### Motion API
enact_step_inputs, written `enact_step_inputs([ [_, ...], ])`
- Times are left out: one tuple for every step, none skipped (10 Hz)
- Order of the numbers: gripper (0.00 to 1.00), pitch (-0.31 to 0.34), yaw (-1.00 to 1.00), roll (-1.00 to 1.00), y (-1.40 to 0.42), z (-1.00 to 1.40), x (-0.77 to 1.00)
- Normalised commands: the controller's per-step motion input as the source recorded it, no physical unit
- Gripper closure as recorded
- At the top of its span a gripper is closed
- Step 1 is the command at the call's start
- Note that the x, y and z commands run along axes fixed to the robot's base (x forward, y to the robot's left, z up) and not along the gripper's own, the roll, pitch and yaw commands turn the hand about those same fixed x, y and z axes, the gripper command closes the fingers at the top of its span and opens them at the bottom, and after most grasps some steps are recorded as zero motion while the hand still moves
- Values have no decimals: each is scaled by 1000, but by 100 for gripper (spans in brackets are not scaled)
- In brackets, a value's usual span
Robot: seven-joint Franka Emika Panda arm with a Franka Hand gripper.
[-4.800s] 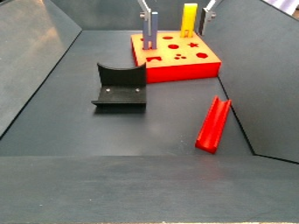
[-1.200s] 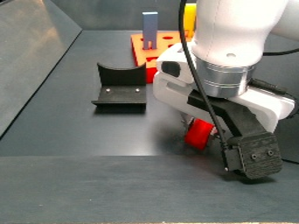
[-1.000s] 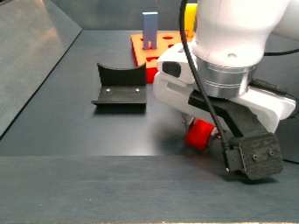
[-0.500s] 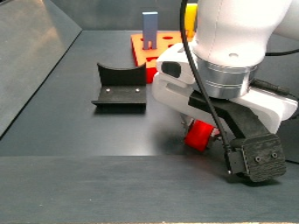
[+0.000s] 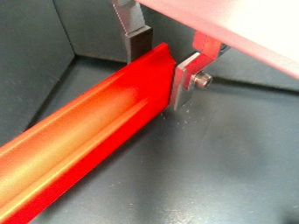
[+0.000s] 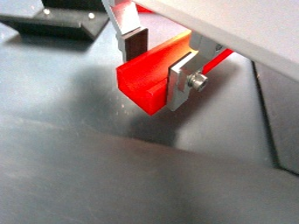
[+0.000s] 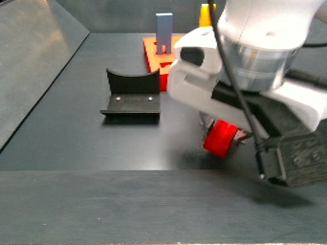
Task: Pick up the arch object. Move up. Place the arch object on the fixture. Regrasp the arch object. Move to above the board. Insert the arch object.
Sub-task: Move up, then place the arch object on the fixture.
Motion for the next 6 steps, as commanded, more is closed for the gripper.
enact_step_inputs([
  [100,141,-3,42,-5,385,-13],
  [100,170,0,60,-5,259,-5],
  [100,187,6,73,-8,175,-6],
  [100,0,0,0,0,1000,0],
  [100,4,6,4,-2,1000,-1],
  [100,33,4,14,-3,1000,-12],
])
